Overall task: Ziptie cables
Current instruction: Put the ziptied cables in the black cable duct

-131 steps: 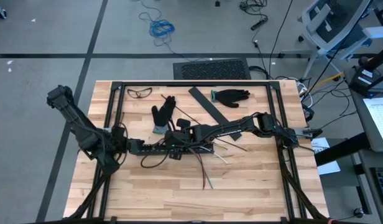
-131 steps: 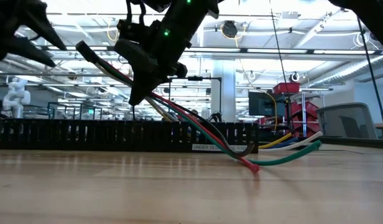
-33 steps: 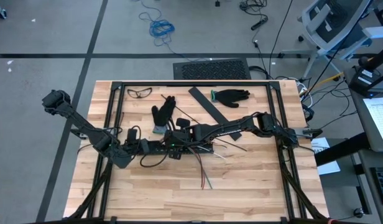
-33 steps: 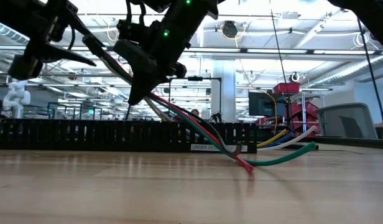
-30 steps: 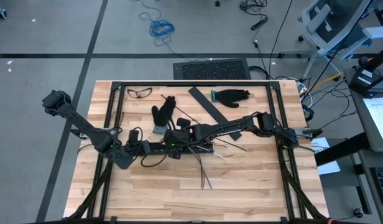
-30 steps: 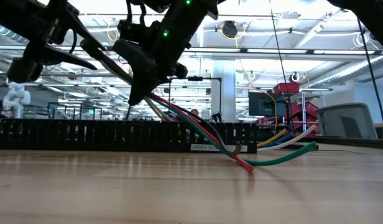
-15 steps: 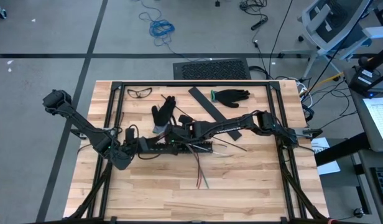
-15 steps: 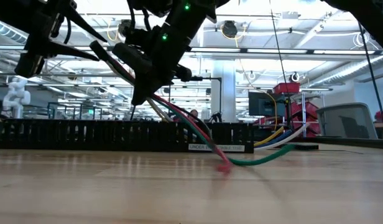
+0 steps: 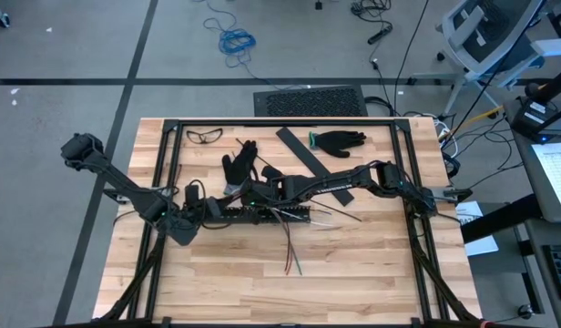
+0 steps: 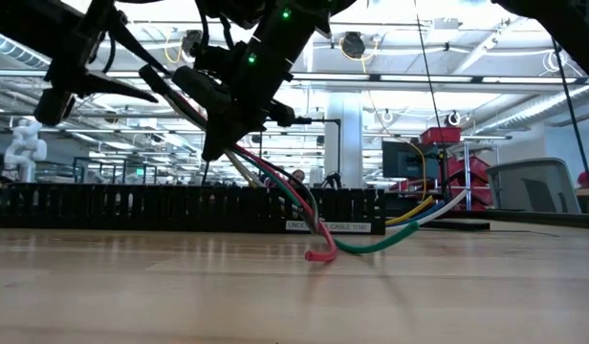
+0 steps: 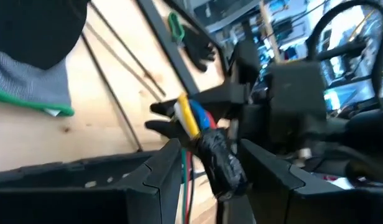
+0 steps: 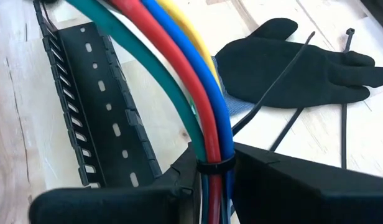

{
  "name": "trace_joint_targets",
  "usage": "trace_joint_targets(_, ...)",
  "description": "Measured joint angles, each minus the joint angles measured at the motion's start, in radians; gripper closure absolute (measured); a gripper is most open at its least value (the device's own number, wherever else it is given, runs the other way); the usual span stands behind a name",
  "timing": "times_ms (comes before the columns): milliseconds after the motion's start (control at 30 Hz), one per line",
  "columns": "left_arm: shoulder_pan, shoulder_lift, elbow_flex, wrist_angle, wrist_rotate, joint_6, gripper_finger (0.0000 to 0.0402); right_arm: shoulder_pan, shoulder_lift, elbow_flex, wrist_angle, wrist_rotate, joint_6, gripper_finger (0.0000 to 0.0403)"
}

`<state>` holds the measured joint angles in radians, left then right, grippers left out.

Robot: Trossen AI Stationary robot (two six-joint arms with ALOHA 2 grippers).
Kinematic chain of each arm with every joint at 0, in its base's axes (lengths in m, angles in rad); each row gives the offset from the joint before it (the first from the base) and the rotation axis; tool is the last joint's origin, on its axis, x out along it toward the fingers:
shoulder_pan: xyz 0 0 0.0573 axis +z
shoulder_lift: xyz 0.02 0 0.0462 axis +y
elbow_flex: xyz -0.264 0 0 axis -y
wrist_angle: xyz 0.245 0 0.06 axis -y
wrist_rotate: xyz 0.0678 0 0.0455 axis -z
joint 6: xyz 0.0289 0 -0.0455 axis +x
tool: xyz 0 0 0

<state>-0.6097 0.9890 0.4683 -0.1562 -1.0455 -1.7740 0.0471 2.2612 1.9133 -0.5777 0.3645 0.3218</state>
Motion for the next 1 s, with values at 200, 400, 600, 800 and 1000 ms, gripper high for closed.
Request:
trace_joint_targets(200, 0.006, 0.030, 0.000, 0.008, 0.023, 0.000, 0.0249, 0.000, 0.000, 0.000, 0.001, 0.000, 0.000, 0.0348)
trace_joint_targets(400, 0.009, 0.032, 0.000, 0.005, -0.032, 0.000, 0.0249, 0.000, 0.000, 0.000, 0.002, 0.000, 0.000, 0.0348)
trace_joint_targets(600, 0.012, 0.031, 0.000, -0.001, -0.044, 0.000, 0.0249, 0.000, 0.000, 0.000, 0.002, 0.000, 0.000, 0.0348)
trace_joint_targets(800, 0.016, 0.031, 0.000, 0.003, -0.043, 0.000, 0.0249, 0.000, 0.000, 0.000, 0.002, 0.000, -0.001, 0.0348)
trace_joint_targets(1000, 0.016, 0.030, 0.000, 0.001, -0.037, -0.001, 0.0263, 0.000, 0.000, 0.000, 0.002, 0.000, -0.001, 0.0348)
